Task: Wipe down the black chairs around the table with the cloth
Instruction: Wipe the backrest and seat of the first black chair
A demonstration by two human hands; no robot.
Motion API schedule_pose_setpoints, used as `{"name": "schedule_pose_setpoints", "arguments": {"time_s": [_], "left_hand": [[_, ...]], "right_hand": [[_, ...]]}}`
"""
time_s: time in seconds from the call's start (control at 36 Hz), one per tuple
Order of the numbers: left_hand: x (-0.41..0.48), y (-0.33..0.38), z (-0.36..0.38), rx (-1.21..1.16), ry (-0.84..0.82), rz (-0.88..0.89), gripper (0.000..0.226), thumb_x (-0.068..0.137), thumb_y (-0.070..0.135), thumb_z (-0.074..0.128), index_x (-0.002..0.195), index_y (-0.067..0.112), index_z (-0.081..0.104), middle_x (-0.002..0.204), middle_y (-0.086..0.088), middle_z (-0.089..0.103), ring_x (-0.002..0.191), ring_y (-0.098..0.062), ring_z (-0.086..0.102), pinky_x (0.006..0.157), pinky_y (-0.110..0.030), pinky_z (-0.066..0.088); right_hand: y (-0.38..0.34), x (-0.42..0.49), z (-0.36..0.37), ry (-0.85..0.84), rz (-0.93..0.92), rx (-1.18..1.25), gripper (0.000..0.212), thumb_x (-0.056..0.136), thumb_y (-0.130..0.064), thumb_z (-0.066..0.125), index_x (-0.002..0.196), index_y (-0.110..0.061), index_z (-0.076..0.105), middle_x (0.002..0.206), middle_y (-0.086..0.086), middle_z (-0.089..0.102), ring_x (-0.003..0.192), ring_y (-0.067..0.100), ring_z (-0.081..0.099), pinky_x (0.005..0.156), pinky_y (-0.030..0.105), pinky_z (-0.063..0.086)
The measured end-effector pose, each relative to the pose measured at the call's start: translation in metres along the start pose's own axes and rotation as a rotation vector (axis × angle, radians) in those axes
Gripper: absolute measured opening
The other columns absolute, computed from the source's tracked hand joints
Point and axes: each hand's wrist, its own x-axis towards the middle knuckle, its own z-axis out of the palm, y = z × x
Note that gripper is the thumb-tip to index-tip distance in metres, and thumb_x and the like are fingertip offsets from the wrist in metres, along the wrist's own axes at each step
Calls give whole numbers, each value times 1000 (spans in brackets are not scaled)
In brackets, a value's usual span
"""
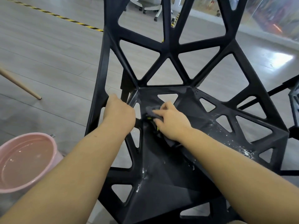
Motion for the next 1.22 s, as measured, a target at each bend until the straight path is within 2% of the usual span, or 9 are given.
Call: {"name": "schedule_pose_setpoints", "arguments": {"time_s": [0.08,0.28,0.39,0.56,0.72,0.81,1.0,1.11,1.22], "left_hand": [[1,0,-2,-12,-9,-6,17,82,8,47,84,23,55,78,11,57,80,-11,53,83,-29,29],[4,0,-5,-75,-26,-52,19,82,7,45,73,24,49,67,9,49,63,-10,41,76,-30,25],[6,2,-7,-113,-18,-92,22,83,8,43,68,24,45,66,10,48,59,-10,37,74,-30,24],[4,3,-7,-93,-21,-91,21,81,7,45,68,23,43,64,10,46,60,-10,38,74,-30,25],[3,1,-5,-43,-21,-47,19,81,7,49,72,24,48,66,10,46,65,-10,42,75,-29,26],[4,1,-5,-73,2,-43,16,85,10,47,75,23,47,69,10,46,78,-14,49,78,-31,27],[1,0,-6,-52,-9,-16,20,81,9,50,68,21,43,70,9,48,85,-13,53,83,-31,30],[0,0,-5,-41,0,0,13,82,9,50,79,22,48,84,8,59,90,-15,56,88,-32,32],[-2,-1,-6,-17,16,12,13,84,10,49,78,21,47,84,8,60,89,-14,55,88,-31,32]], "right_hand": [[-13,5,7,57,46,-13,31,94,-31,47,122,-25,59,123,-2,36,103,25,54,76,30,41],[-9,-76,-1,-67,-220,74,40,86,-43,46,121,-32,62,117,-11,41,98,15,55,81,33,49],[39,-63,-12,-4,62,32,34,90,-33,52,123,-34,60,119,-10,41,106,15,54,87,31,45],[88,-35,-27,137,562,-117,25,90,-17,44,105,-18,63,124,7,39,100,35,51,75,34,34],[3,-19,-1,9,152,41,31,92,-32,50,121,-32,60,121,-3,37,106,23,55,90,33,45],[-26,-11,2,-81,-1,26,34,93,-32,50,126,-28,57,116,-2,33,100,24,54,85,35,47],[-27,-33,-16,-274,-108,-87,36,94,-25,45,128,-34,55,114,-4,35,86,22,54,73,35,48],[-35,-30,-10,-200,-78,-168,31,92,-22,43,116,-30,60,112,-3,35,80,23,50,56,28,32],[-43,-16,-9,-149,-28,-212,31,90,-17,46,116,-27,61,105,-3,29,82,21,37,63,32,31]]}}
